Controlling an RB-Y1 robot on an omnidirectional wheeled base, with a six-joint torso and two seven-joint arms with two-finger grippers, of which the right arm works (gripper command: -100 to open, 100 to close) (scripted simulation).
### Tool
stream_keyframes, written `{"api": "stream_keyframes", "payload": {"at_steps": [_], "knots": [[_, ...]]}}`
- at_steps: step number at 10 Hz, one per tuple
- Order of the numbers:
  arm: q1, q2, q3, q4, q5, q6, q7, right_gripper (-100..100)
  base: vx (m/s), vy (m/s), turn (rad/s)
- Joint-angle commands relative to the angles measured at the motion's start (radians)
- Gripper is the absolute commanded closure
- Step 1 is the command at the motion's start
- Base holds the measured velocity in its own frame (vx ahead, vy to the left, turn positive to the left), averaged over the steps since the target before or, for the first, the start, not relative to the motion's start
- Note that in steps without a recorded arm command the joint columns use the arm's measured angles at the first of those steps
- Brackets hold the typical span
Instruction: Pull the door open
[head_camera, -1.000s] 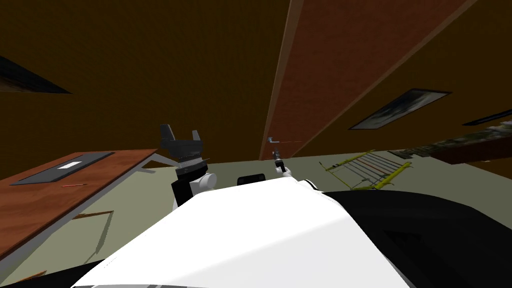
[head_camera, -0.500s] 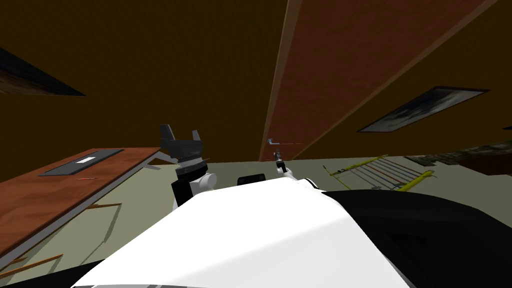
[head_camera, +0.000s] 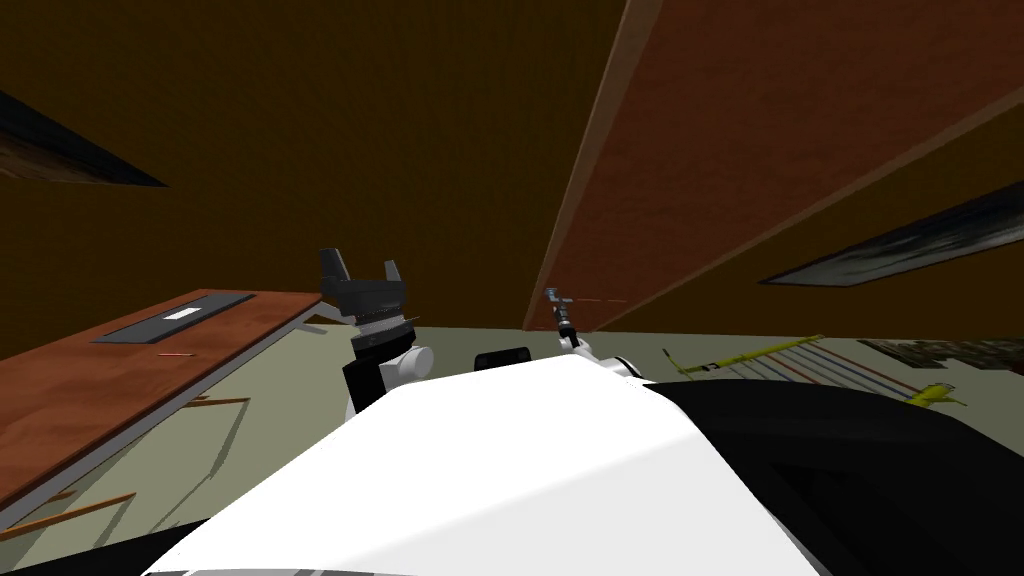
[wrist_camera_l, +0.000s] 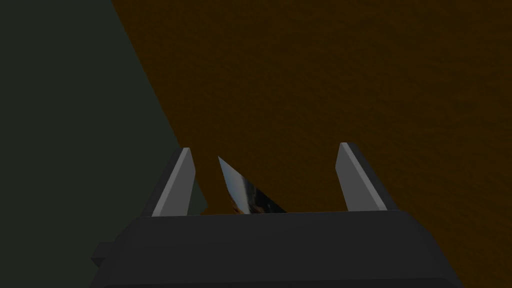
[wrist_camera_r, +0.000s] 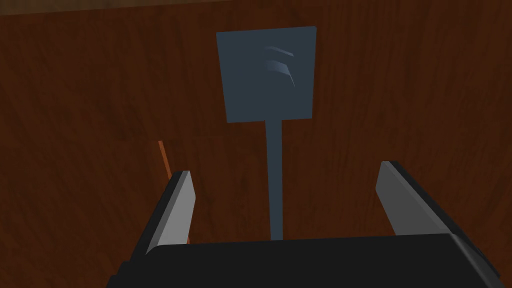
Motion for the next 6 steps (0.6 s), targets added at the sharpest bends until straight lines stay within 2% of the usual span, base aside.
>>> {"api": "stream_keyframes", "payload": {"at_steps": [1,3,4,5,6], "knots": [[0.024,-0.013,-0.009,-0.017,-0.007,-0.001,-0.009,-100,0.203,-0.021,0.084],[0.029,-0.018,-0.013,-0.010,-0.010,-0.006,-0.014,-100,0.151,-0.013,0.060],[0.019,-0.017,-0.011,0.008,-0.009,-0.020,-0.016,-100,0.043,-0.003,-0.001],[0.019,-0.017,-0.011,0.008,-0.009,-0.020,-0.016,100,0.000,0.000,0.000],[0.019,-0.017,-0.011,0.008,-0.009,-0.020,-0.016,100,-0.017,0.001,0.000]]}}
